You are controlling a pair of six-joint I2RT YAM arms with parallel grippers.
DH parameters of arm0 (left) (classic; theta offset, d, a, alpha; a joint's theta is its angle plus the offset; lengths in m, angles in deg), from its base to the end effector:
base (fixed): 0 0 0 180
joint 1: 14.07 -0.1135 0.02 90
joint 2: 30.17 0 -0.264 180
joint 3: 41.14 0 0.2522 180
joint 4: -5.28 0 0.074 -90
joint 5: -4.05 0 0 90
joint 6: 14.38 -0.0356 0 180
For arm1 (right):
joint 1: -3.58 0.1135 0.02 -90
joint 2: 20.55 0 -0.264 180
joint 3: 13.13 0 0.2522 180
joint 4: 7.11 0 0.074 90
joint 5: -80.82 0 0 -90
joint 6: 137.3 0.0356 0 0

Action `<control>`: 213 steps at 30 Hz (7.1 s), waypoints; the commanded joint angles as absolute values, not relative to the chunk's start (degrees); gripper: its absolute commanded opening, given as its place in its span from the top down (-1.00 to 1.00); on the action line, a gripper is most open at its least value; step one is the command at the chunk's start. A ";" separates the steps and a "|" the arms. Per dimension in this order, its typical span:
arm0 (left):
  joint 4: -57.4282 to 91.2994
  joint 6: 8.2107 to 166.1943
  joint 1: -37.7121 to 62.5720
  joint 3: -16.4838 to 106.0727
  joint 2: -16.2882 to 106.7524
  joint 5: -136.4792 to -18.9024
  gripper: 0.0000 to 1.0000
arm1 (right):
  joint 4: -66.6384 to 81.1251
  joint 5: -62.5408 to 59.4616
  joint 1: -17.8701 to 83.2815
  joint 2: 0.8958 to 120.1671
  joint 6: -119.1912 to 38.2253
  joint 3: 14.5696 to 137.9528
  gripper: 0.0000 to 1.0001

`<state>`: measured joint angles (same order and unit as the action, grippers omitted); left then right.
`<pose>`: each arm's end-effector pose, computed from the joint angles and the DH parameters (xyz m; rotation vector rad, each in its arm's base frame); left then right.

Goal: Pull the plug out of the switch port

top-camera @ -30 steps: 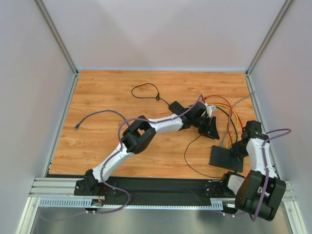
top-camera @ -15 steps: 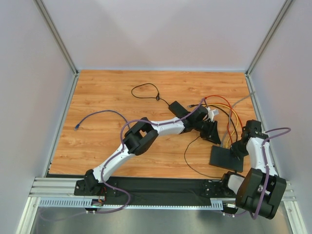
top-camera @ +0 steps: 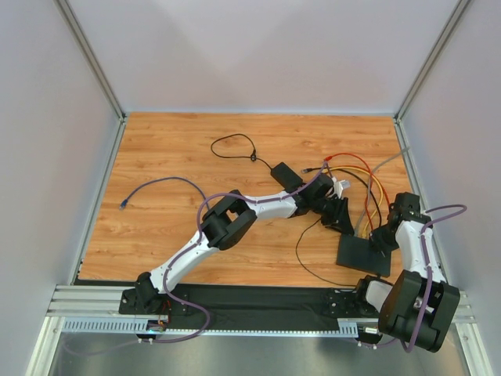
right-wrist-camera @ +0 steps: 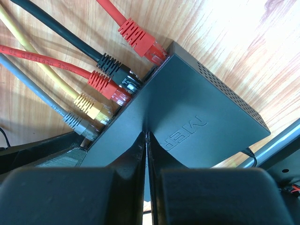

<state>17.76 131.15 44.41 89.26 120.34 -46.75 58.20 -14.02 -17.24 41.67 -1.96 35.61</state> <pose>0.2800 -0.4996 0.1020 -0.5727 -2.5813 1.6952 0.1517 -0.0609 0.1809 1.6105 2.4501 -0.0600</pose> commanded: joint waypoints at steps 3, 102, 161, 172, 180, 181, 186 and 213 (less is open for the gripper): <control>17.37 133.28 45.17 91.80 123.10 -46.23 0.18 | 56.57 -13.84 -17.43 41.59 -2.65 36.22 0.93; -1.80 136.64 40.42 79.76 113.28 -58.09 1.00 | 51.03 -17.53 -12.33 51.26 -1.86 32.09 0.98; 24.73 113.08 39.54 76.58 100.07 -45.17 0.11 | 58.94 -13.75 -12.24 42.21 -6.60 41.58 0.57; 36.62 105.14 43.15 89.61 109.92 -55.29 0.19 | 59.21 -11.64 -12.15 40.36 -5.20 41.76 0.57; 26.51 113.24 44.82 87.84 111.94 -47.63 0.31 | 58.94 -11.91 -12.24 40.27 -4.06 39.13 0.57; 26.25 113.41 44.90 88.20 112.38 -47.28 0.29 | 59.03 -11.91 -12.24 40.27 -3.62 38.86 0.57; 23.09 116.05 45.08 86.54 113.26 -44.38 0.28 | 59.73 -12.17 -12.24 39.57 -2.21 37.28 0.59; 19.39 125.27 46.22 82.57 113.43 -44.12 0.24 | 61.40 -15.33 -12.15 37.90 3.94 33.50 0.61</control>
